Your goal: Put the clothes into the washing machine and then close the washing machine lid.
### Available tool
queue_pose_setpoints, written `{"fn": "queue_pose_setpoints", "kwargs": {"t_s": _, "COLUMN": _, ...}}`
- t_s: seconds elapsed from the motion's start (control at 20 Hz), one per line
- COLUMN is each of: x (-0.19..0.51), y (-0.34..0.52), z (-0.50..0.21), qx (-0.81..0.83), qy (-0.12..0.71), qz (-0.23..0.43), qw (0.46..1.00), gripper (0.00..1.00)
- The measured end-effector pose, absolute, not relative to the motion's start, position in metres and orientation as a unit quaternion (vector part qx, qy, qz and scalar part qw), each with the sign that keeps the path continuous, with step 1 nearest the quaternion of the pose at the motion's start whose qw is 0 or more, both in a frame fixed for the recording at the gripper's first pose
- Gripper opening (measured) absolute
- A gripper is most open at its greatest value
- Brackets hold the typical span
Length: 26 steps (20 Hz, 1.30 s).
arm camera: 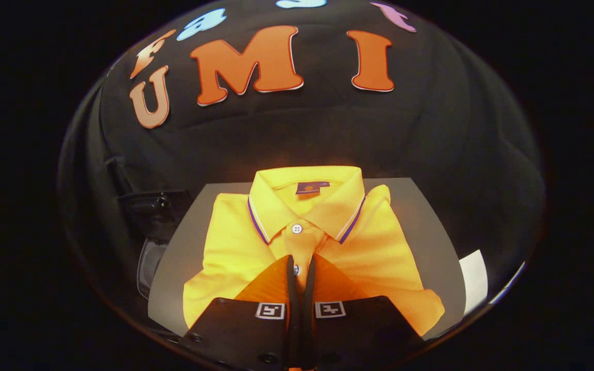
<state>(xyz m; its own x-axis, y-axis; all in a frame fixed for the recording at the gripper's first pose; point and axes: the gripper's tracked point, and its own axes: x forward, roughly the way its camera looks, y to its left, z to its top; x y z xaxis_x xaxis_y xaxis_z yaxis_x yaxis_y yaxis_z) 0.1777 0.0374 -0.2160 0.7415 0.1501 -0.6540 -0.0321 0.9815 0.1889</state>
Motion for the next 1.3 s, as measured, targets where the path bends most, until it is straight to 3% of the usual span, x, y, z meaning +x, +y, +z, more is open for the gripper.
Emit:
{"fn": "queue_pose_setpoints", "kwargs": {"t_s": 0.75, "x": 0.147, "y": 0.057, "z": -0.081, "qx": 0.163, "qy": 0.168, "qz": 0.083, "qw": 0.969, "gripper": 0.07}}
{"fn": "queue_pose_setpoints", "kwargs": {"t_s": 1.3, "x": 0.121, "y": 0.168, "z": 0.033, "qx": 0.134, "qy": 0.080, "qz": 0.175, "qw": 0.972, "gripper": 0.07}}
